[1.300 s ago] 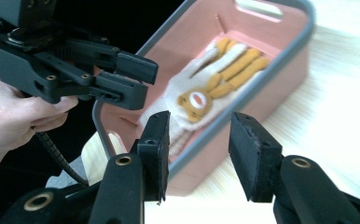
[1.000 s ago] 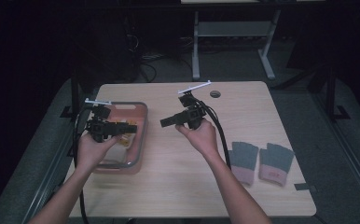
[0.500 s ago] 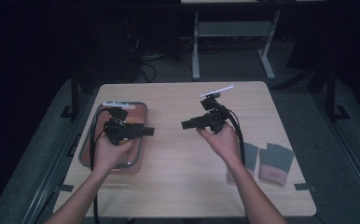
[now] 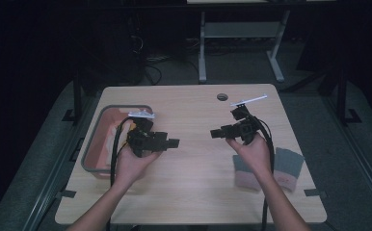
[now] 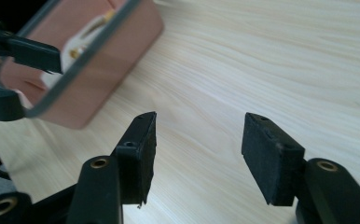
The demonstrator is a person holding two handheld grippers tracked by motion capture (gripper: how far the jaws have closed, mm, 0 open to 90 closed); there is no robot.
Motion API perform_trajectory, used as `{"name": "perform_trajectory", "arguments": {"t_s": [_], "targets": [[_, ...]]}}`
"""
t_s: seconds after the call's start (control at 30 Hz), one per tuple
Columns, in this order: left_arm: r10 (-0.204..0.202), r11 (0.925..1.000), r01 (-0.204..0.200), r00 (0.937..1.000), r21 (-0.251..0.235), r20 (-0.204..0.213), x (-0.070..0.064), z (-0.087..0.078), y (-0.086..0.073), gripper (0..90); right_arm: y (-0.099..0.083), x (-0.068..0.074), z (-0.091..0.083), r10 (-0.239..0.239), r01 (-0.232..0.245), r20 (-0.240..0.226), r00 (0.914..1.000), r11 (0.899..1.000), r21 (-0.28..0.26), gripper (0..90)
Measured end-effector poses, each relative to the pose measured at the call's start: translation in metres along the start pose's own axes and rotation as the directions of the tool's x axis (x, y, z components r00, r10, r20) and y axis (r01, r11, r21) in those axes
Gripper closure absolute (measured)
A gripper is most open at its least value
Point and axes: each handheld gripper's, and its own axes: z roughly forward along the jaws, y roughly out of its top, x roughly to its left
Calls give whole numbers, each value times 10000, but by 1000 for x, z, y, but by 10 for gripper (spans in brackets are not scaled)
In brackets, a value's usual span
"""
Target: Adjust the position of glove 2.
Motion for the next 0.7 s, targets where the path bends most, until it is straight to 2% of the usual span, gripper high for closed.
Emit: {"name": "perform_trajectory", "arguments": {"t_s": [0.03, 0.27, 0.43, 0.5, 0.7], "targets": [[53, 10000, -53, 10000, 15, 42, -3, 3, 0, 318, -3, -3, -2, -82, 82, 127, 9999, 10000, -6, 443], [486, 9988, -486, 9987, -45, 123, -21, 19, -4, 304, -23, -24, -19, 246, -246, 678, 9974, 9997, -10, 433], [633, 9980, -633, 9976, -12, 282, -31, 31, -9, 295, -39, -41, -31, 411, -412, 1143, 9926, 9991, -15, 428], [831, 9965, -833, 9962, 46, 261, -36, 36, -11, 287, -46, -48, -35, 505, -507, 1306, 9902, 9987, -16, 423], [958, 9954, -960, 9949, 37, 317, -43, 45, -16, 288, -63, -63, -45, 772, -784, 1747, 9816, 9969, -4, 421]]}}
